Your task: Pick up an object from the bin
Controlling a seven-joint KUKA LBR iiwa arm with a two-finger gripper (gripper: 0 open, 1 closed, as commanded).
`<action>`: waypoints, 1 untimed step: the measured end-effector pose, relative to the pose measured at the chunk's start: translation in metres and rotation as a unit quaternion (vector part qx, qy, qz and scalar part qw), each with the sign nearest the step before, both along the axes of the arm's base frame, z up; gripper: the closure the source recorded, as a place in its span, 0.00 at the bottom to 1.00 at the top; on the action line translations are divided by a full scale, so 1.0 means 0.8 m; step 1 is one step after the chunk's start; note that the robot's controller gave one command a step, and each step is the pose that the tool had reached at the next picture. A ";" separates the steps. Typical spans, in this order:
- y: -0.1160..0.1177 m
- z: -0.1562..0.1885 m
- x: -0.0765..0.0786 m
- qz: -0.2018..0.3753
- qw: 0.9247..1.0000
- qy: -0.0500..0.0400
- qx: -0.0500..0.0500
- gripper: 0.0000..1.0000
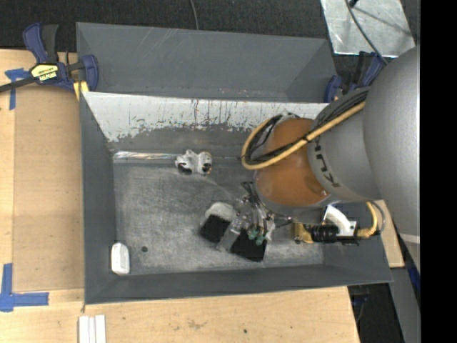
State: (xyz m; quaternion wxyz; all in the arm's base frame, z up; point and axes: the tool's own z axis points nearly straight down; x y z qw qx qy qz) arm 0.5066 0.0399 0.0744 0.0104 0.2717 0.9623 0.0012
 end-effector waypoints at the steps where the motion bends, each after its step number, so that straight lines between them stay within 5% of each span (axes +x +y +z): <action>1: 0.000 0.005 -0.002 0.000 1.000 0.004 0.000 1.00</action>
Offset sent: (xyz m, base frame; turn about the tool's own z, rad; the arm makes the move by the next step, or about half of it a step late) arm 0.0000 -0.0001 0.0431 -0.0001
